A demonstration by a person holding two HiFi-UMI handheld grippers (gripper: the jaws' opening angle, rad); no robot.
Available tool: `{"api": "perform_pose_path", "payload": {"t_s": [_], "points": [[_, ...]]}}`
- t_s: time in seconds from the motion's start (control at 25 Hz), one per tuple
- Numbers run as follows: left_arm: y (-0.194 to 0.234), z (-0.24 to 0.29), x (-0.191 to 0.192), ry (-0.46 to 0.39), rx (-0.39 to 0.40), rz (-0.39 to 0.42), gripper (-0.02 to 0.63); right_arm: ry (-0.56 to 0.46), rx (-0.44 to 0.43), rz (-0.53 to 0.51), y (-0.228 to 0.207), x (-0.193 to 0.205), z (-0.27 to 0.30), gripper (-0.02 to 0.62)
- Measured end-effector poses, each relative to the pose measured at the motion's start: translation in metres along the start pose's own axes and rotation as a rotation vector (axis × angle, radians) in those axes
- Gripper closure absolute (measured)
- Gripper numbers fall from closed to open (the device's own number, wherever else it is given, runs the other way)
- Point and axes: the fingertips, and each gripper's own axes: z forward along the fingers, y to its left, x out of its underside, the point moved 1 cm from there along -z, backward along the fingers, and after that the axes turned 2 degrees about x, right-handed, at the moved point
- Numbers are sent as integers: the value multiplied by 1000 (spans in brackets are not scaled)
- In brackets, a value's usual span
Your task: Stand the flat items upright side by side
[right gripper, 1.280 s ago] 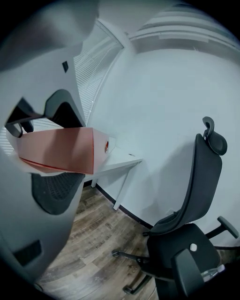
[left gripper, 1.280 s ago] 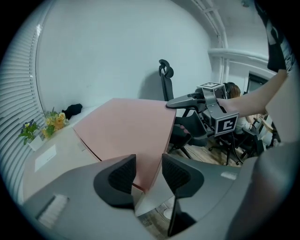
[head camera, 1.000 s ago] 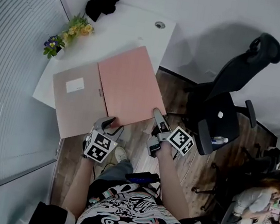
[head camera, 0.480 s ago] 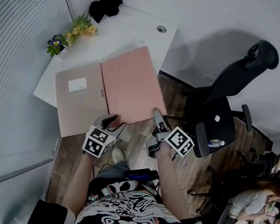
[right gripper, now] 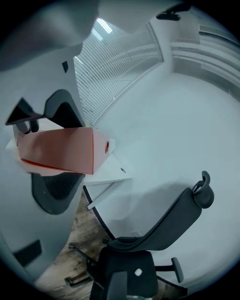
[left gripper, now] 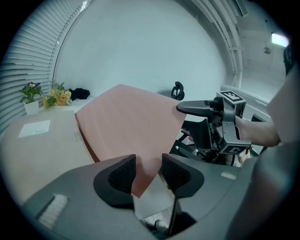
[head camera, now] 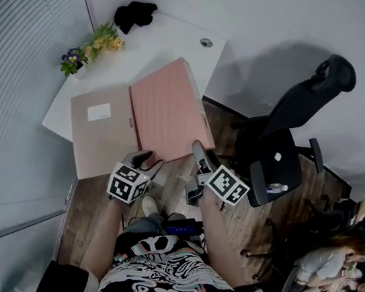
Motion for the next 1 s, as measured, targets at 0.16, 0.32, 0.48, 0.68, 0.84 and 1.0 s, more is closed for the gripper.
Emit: {"api": "perform_pose_path", "payload": {"t_s": [0.16,0.32,0.48,0.68,0.84,1.0], "points": [[-1,1,-1,-9,0,-26,433,3,7,-88,11,-3,-3,310],[-1,2,1,-21,-1,-66,433,11,15,-183,24,-5,-4,310],[-5,3,-4,-41,-1,-93,434,19,18,-258,36,-7,-5,309],[-12,3,-20,-93,0,-137,438,30,25,-338,48,-6,-8,310],[-13,0,-25,-129,1,-182,439,46,23,-424,61,-2,-6,310],[-13,-4,-31,-167,-15,-228,443,62,5,-501,73,3,-3,311]]}}
